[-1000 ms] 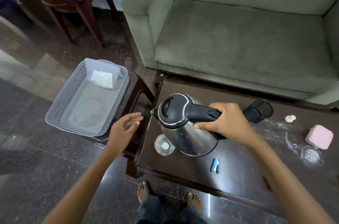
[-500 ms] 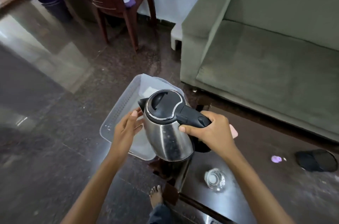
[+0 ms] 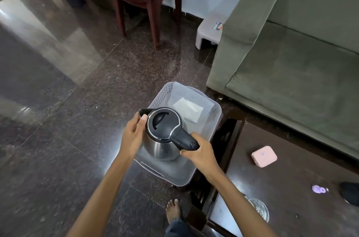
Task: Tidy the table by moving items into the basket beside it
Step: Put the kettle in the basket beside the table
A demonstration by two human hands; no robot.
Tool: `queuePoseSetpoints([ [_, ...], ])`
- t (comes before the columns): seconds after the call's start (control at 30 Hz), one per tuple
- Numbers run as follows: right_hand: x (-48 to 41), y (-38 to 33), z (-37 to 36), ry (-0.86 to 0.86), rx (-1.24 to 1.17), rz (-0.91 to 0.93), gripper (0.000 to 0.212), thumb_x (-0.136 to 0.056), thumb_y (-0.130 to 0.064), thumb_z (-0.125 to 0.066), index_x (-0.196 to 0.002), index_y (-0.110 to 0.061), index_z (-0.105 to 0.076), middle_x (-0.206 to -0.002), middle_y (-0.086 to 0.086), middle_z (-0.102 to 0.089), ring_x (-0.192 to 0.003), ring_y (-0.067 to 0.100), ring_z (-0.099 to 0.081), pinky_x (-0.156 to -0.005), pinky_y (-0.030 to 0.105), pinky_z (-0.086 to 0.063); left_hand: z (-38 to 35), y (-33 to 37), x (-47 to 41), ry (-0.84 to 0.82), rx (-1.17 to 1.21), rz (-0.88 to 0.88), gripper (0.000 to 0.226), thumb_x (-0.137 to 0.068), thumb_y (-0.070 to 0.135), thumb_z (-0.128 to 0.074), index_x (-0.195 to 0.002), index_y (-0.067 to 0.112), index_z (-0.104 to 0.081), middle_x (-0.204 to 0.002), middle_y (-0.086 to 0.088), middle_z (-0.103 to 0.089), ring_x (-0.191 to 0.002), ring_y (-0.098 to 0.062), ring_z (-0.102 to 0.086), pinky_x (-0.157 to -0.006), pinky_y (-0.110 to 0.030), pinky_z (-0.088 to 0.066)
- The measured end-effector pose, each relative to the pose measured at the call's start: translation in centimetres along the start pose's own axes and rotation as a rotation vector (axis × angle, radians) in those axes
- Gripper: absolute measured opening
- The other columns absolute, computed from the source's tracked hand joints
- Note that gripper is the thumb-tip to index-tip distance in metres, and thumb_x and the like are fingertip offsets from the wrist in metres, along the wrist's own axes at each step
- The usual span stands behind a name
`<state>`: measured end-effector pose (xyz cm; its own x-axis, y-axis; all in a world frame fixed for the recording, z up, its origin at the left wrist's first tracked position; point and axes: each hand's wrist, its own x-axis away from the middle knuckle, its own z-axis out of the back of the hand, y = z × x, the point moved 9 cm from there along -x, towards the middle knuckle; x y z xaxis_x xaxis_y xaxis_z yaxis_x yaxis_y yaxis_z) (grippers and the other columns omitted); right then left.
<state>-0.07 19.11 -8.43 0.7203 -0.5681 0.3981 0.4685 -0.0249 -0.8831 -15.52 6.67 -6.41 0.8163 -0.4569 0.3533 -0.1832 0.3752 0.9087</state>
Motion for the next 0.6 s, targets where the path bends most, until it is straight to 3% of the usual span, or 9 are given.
queuePoseSetpoints([
  [0.03,-0.2,0.4,-0.2,-0.01,-0.005,-0.005,0.034,-0.066,0.004,-0.067,-0.063,-0.021,-0.043,-0.054,-0.01,-0.038,-0.045,-0.001,-0.036,-0.046,0.013,-0.027,-0.3,-0.2,-0.1,-0.019,-0.022,0.004,0.019,-0.097,0.029,-0.046,-0.091,0.044,-0.055,-0.08,0.042,-0.062,-0.081,0.025,-0.053,-0.076,0.0,-0.039],
  [0.1,-0.6,1.3,-0.3,-0.011,-0.003,-0.009,0.03,-0.061,-0.001,-0.065,-0.063,-0.023,-0.045,-0.052,-0.012,-0.039,-0.046,-0.001,-0.036,-0.047,0.013,-0.028,-0.5,-1.3,-0.3,-0.045,-0.059,0.023,0.015,-0.09,0.047,-0.051,-0.101,0.045,-0.061,-0.09,0.033,-0.067,-0.089,0.016,-0.059,-0.085,-0.011,-0.044],
  [0.13,-0.8,1.7,-0.3,-0.009,0.004,-0.012,0.028,-0.057,-0.004,-0.063,-0.062,-0.025,-0.044,-0.051,-0.012,-0.039,-0.046,-0.001,-0.036,-0.047,0.013,-0.028,-0.5,-1.8,-0.4,-0.056,-0.076,0.022,0.026,-0.085,0.053,-0.053,-0.107,0.043,-0.061,-0.096,0.027,-0.069,-0.094,0.01,-0.061,-0.089,-0.018,-0.045],
  [0.27,-0.8,3.4,-1.1,-0.049,0.015,-0.053,0.03,-0.055,-0.004,-0.058,-0.062,-0.029,-0.043,-0.052,-0.012,-0.041,-0.049,-0.001,-0.037,-0.05,0.017,-0.026,-0.8,-3.0,-0.2,-0.079,-0.05,0.029,0.034,-0.084,0.029,-0.065,-0.118,0.027,-0.058,-0.102,0.016,-0.068,-0.088,0.012,-0.062,-0.072,-0.005,-0.047],
  [0.37,-0.7,3.3,-1.7,-0.085,0.075,-0.047,0.025,-0.059,-0.008,-0.06,-0.066,-0.026,-0.043,-0.056,-0.01,-0.042,-0.052,0.001,-0.038,-0.053,0.022,-0.029,-0.7,-3.0,-0.3,-0.076,-0.055,0.015,0.035,-0.081,0.022,-0.068,-0.115,0.024,-0.059,-0.103,0.014,-0.068,-0.09,0.007,-0.064,-0.072,-0.006,-0.047],
  [0.43,-0.8,3.3,-1.3,-0.13,0.292,-0.043,0.023,-0.062,-0.026,-0.065,-0.08,-0.025,-0.049,-0.069,-0.01,-0.047,-0.069,0.008,-0.045,-0.066,0.029,-0.038,-0.4,-3.1,-0.5,-0.085,-0.09,0.04,0.034,-0.081,0.026,-0.068,-0.113,0.031,-0.057,-0.102,0.02,-0.066,-0.091,0.009,-0.062,-0.078,-0.01,-0.049],
  [0.5,-1.0,2.8,-0.6,-0.362,0.498,-0.078,0.05,-0.057,-0.049,-0.068,-0.099,-0.025,-0.055,-0.088,-0.007,-0.052,-0.087,0.012,-0.046,-0.083,0.032,-0.04,-0.2,-2.6,-0.5,-0.077,-0.175,0.034,0.053,-0.079,0.036,-0.069,-0.127,0.033,-0.048,-0.121,0.022,-0.056,-0.107,0.009,-0.054,-0.097,-0.021,-0.043],
  [0.57,-1.2,1.6,0.9,-0.559,0.36,-0.145,0.051,-0.063,-0.045,-0.077,-0.105,-0.021,-0.061,-0.096,-0.008,-0.059,-0.088,0.005,-0.052,-0.084,0.019,-0.043,0.4,-1.6,-0.5,0.003,-0.241,-0.014,0.069,-0.081,0.038,-0.068,-0.141,0.027,-0.035,-0.133,0.015,-0.044,-0.123,-0.001,-0.041,-0.106,-0.027,-0.031],
  [0.6,-2.1,0.5,2.0,-0.541,0.241,-0.157,0.039,-0.071,-0.036,-0.077,-0.103,-0.018,-0.063,-0.094,-0.009,-0.061,-0.084,0.002,-0.055,-0.079,0.012,-0.044,0.6,-0.6,-0.6,0.043,-0.265,-0.077,0.064,-0.084,0.038,-0.065,-0.14,0.025,-0.037,-0.134,0.012,-0.044,-0.124,-0.004,-0.04,-0.107,-0.027,-0.029],
])
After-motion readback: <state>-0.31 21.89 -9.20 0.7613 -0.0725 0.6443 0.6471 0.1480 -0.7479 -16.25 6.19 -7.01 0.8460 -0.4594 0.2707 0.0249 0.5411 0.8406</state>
